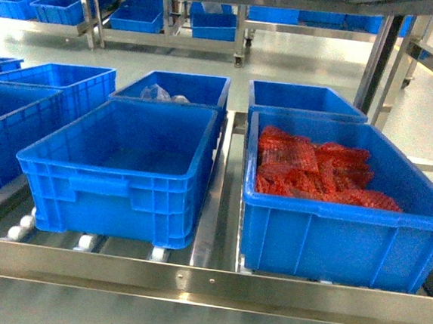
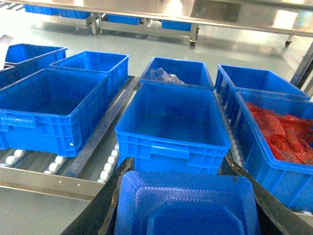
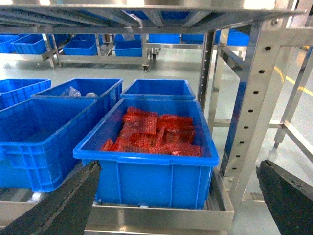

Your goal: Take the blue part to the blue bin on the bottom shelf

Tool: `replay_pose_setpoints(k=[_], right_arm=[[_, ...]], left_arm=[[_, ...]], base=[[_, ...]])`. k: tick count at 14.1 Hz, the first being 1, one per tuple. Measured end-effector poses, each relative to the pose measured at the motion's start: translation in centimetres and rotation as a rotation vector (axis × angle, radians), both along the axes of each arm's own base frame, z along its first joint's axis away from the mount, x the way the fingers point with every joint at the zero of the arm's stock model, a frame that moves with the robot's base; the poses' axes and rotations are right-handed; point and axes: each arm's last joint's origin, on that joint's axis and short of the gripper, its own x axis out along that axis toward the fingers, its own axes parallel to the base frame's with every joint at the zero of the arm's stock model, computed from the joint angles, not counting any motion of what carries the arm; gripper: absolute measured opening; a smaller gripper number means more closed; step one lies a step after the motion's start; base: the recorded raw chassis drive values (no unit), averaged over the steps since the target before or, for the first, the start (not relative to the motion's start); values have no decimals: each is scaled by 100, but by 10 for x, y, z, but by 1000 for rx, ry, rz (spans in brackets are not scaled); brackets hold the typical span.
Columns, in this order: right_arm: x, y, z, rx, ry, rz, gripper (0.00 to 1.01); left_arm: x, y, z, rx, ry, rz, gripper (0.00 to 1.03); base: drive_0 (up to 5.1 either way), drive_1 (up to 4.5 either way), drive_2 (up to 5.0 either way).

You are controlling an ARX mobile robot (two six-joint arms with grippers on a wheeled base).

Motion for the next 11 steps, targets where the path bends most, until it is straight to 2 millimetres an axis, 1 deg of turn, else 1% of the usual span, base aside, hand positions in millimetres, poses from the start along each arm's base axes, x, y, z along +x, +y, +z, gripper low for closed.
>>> replay_pose_setpoints(k=[11], right_arm=[[0, 0, 0, 0, 2, 0, 98]], left_arm=[[0, 0, -1, 0, 2, 0, 44]], base=[[0, 0, 0]])
